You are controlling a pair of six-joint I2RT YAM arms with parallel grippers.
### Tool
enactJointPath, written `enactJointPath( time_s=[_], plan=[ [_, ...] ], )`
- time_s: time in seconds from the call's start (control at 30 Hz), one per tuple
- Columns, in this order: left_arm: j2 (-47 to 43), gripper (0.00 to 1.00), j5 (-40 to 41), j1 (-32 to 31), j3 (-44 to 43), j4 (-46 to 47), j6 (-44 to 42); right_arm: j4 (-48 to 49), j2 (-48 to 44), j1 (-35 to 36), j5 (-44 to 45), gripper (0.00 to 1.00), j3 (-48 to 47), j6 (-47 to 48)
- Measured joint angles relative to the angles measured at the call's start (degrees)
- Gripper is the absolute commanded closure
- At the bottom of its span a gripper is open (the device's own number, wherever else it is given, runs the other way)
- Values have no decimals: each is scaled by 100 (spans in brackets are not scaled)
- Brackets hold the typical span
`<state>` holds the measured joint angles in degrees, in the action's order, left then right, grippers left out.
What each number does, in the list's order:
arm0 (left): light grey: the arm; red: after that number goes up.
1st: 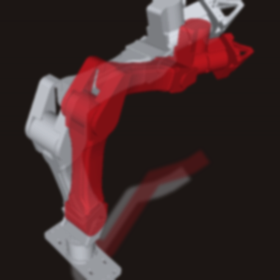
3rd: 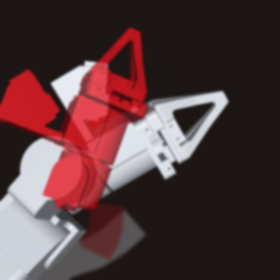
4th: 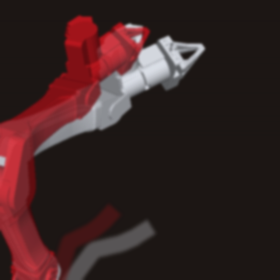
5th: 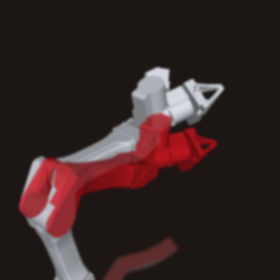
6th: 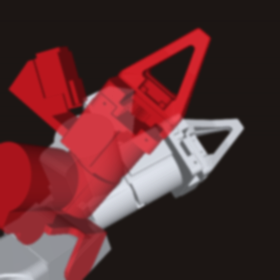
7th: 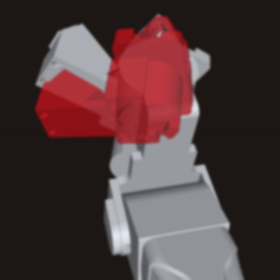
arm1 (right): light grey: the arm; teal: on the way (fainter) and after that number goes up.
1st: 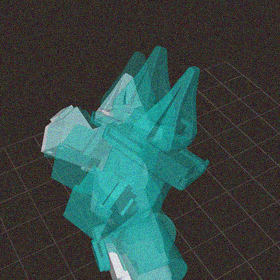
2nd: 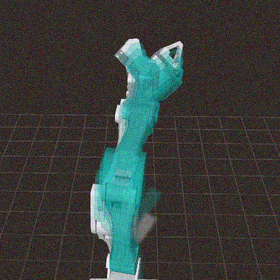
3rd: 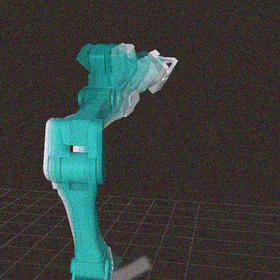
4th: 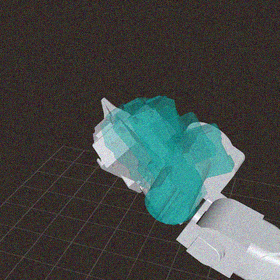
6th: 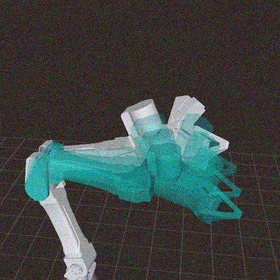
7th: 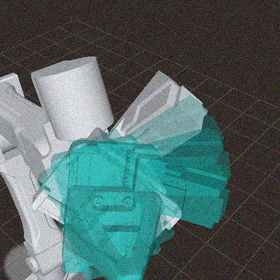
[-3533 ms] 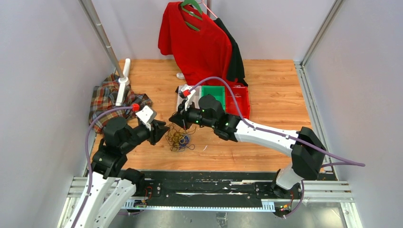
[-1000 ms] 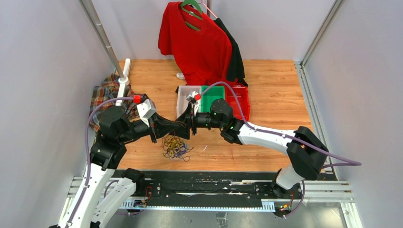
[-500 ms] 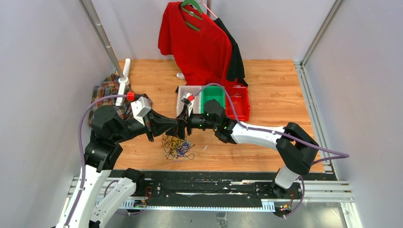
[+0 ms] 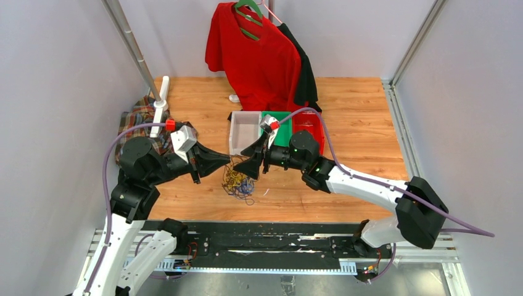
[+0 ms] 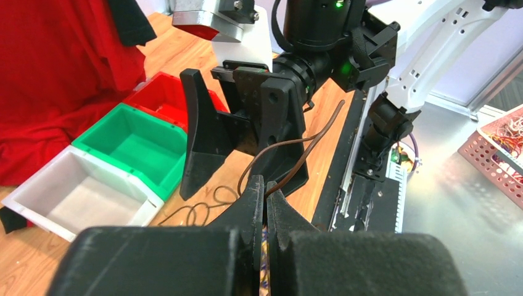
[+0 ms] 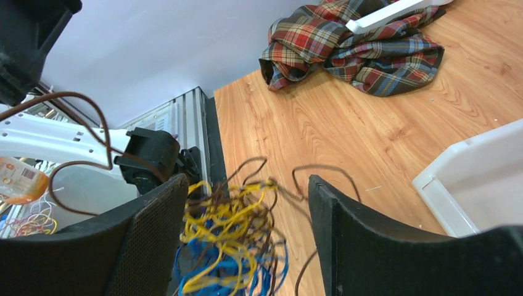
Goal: Untangle the cables
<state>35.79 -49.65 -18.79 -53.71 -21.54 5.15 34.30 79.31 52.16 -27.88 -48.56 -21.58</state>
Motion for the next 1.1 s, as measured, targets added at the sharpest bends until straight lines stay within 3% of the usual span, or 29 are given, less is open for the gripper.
enactJointPath(
  time_s=[0.77,1.1],
  plan=[
    [11,100,81,0,7,0,26,31,251,581,-72,27,-313,166],
    [11,100,79,-2,7,39,170,310,804,710,-9,27,-614,162]
  ],
)
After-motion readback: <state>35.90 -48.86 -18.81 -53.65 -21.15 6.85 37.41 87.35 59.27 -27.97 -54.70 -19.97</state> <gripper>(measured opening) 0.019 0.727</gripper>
